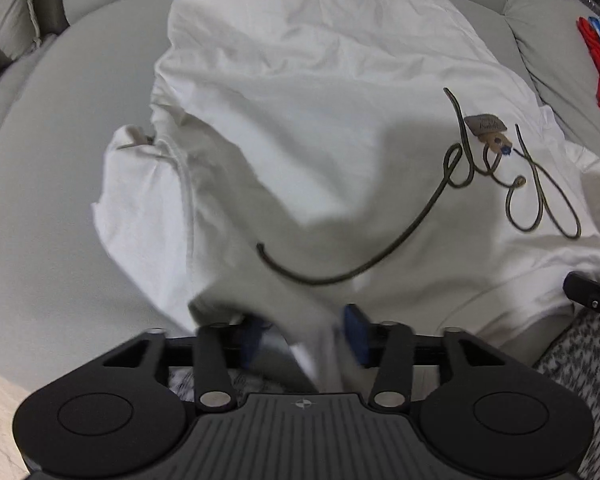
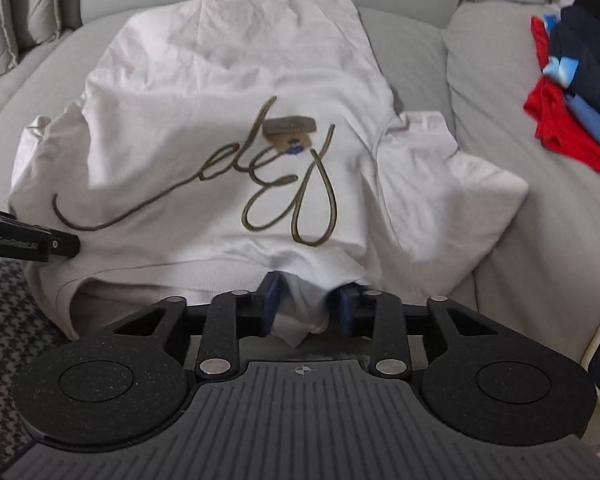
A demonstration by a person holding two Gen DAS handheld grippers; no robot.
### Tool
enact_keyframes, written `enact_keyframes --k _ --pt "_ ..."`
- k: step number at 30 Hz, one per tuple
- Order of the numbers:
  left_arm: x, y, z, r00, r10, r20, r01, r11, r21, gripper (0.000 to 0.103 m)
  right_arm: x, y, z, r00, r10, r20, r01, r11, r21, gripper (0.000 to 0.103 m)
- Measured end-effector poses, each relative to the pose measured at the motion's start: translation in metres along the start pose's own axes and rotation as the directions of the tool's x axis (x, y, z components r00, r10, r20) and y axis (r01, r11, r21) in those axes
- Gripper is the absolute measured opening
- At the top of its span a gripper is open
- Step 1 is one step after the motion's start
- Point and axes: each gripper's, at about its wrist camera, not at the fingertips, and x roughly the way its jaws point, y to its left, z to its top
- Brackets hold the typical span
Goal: Fold clothes
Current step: 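Lay the T-shirt flat on the sofa and open both grippers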
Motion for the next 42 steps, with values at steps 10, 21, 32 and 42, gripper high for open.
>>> enact_keyframes --k 10,21,32,42 --pt "-0.06 0.039 -0.023 0.986 -0.017 0.164 0.038 0.991 -0.125 0.063 -0.051 -0.015 -0.012 0.992 0.076 0.099 -0.081 0.996 0.044 0.05" --pt "-0.048 0.091 -0.025 0.972 0.116 0.202 -0.04 0.937 -0.347 0.063 -0.037 0.022 -0.002 0.987 0.131 0.094 -0.128 0.991 -0.04 0.05" --pt "-0.03 0.135 -0.004 0.963 0.127 0.237 0.002 0.878 -0.478 0.058 -0.021 0.09 0.022 0.967 0.232 0.106 -0.209 0.959 -0.193 0.049" --pt "0.014 0.144 0.014 0.962 0.021 0.274 0.112 0.879 -0.463 0.058 0.004 0.103 0.03 0.978 0.202 0.054 -0.187 0.96 -0.208 0.049"
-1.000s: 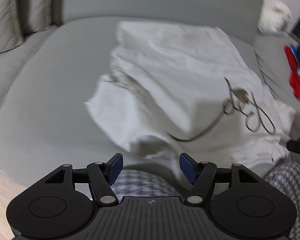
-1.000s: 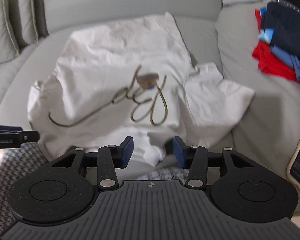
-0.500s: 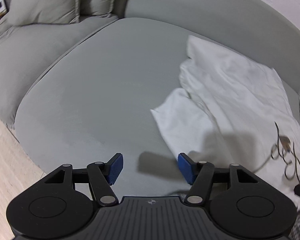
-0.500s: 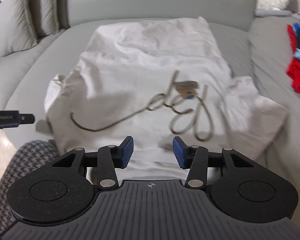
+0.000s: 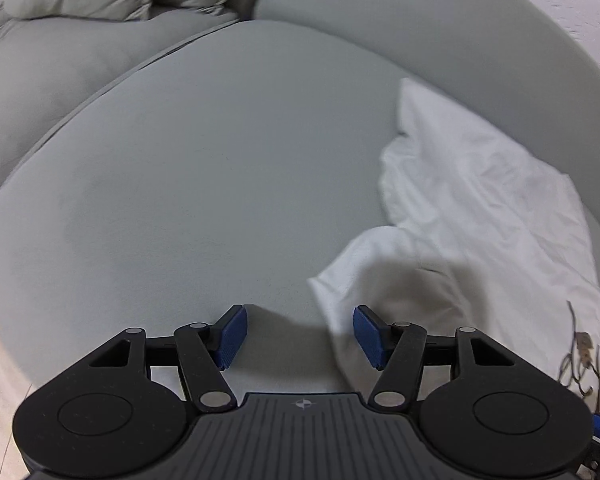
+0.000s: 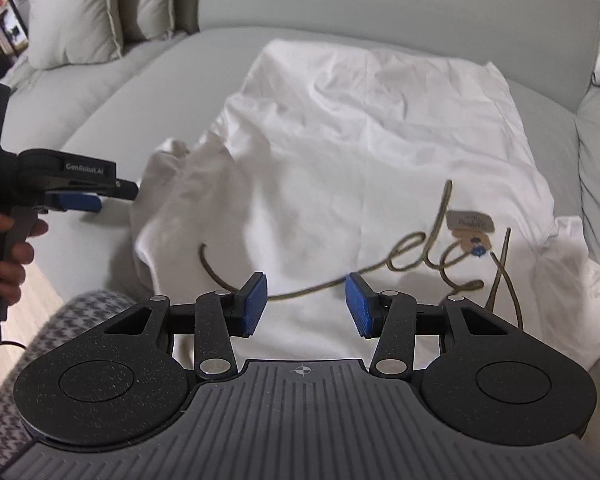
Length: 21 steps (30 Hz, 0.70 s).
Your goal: Fold clothes
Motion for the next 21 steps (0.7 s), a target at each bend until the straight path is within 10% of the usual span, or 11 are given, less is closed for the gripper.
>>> enact_keyframes --k 9,13,21 --pt "0.017 -0.005 0.0 0.994 -0.108 -0.029 0.105 0.991 -0.078 0.061 0.011 -0.018 -0.005 0.999 -0.021 -0.032 0.023 0.998 0.058 0.049" --pt "0.02 -0.009 0.004 0.991 -0.128 -0.037 0.125 0.989 -0.082 0.001 0.012 -0.018 -0.009 0.999 -0.026 -0.042 0.028 0.998 0.057 0.049" --pt "-0.079 -0.016 -0.001 0.973 0.024 0.229 -0.031 0.999 0.026 0.002 0.015 -0.014 -0.014 0.995 -0.066 -0.075 0.067 0.998 0.002 0.049"
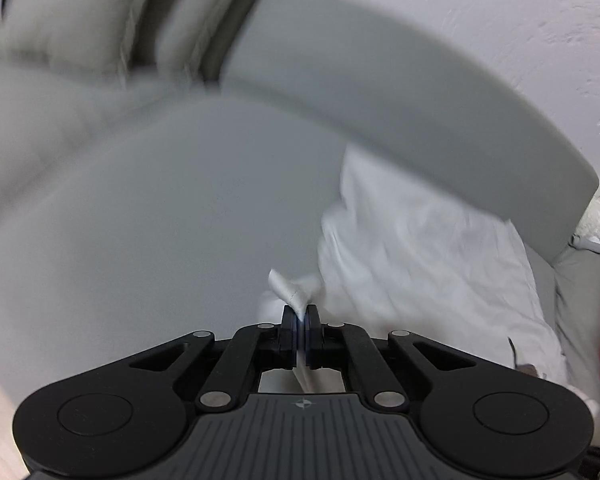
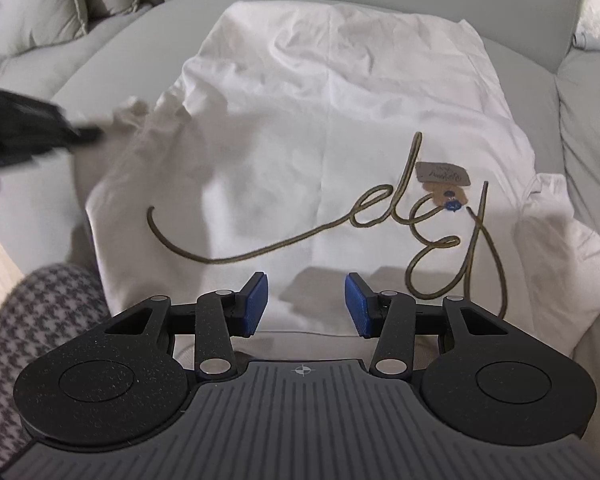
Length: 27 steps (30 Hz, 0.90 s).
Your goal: Fold clothes
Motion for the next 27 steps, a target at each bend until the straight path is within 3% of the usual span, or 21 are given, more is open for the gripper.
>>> enact_keyframes --k 2,5,6,8,9,13,17,20,22,24,25,26,27 --pt "-0.005 0.004 -0.004 0.996 0.084 -0.026 -0.084 0.996 0.019 0.008 0.004 0.001 0.0 1.0 0.008 -0.02 -0.008 1.0 0.006 0.049" --pt "0.018 0.02 -0.016 0.975 0.156 -0.159 -0.154 0.988 0.024 0.018 0.009 0.005 -0.003 0.999 0.011 -0.041 -0.011 1.0 0.007 0.049" --pt "0.018 0.026 -0.017 0.974 0.152 -0.168 -0.156 0.988 -0.007 0.021 0.008 0.006 -0.004 0.999 0.012 -0.042 -0.012 1.0 0.003 0.049" --pt "0.015 0.036 -0.018 0.975 0.136 -0.178 -0.151 0.986 -0.071 0.04 0.002 0.005 -0.007 0.999 0.022 -0.034 -0.022 1.0 -0.001 0.05" --pt "0.007 0.039 -0.018 0.981 0.106 -0.16 -0.123 0.987 -0.101 0.044 -0.004 0.003 -0.01 0.999 0.031 -0.02 -0.031 1.0 0.001 0.051" --pt "-0.009 0.034 -0.018 0.985 0.038 -0.166 -0.048 0.997 -0.053 0.044 -0.024 -0.015 -0.019 0.997 0.073 0.033 -0.074 0.996 0.039 0.052" --pt "-0.004 0.03 -0.018 0.975 0.001 -0.222 -0.015 0.998 -0.06 0.046 -0.043 -0.018 -0.03 0.979 0.19 0.068 -0.191 0.982 0.004 0.051" --pt "0.012 0.026 -0.014 0.958 0.03 -0.284 -0.032 0.999 -0.004 0.046 -0.044 0.001 -0.037 0.966 0.257 0.006 -0.255 0.961 -0.107 0.053" --pt "0.025 0.025 -0.012 0.949 0.054 -0.311 -0.049 0.999 0.023 0.045 -0.041 0.015 -0.045 0.973 0.232 -0.016 -0.231 0.957 -0.178 0.056" --pt "0.035 0.026 -0.013 0.945 0.05 -0.322 -0.045 0.999 0.023 0.038 -0.034 0.027 -0.05 0.981 0.194 -0.028 -0.196 0.958 -0.209 0.058" --pt "0.038 0.026 -0.013 0.945 0.048 -0.324 -0.042 0.999 0.026 0.014 -0.029 0.029 -0.051 0.979 0.2 -0.031 -0.202 0.959 -0.199 0.058" --pt "0.038 0.023 -0.012 0.947 0.05 -0.318 -0.039 0.998 0.042 0.003 -0.025 0.032 -0.051 0.978 0.207 -0.032 -0.21 0.96 -0.188 0.054" --pt "0.035 0.019 -0.01 0.953 0.064 -0.297 -0.044 0.996 0.073 0.003 -0.021 0.035 -0.051 0.976 0.214 -0.034 -0.217 0.96 -0.177 0.021"
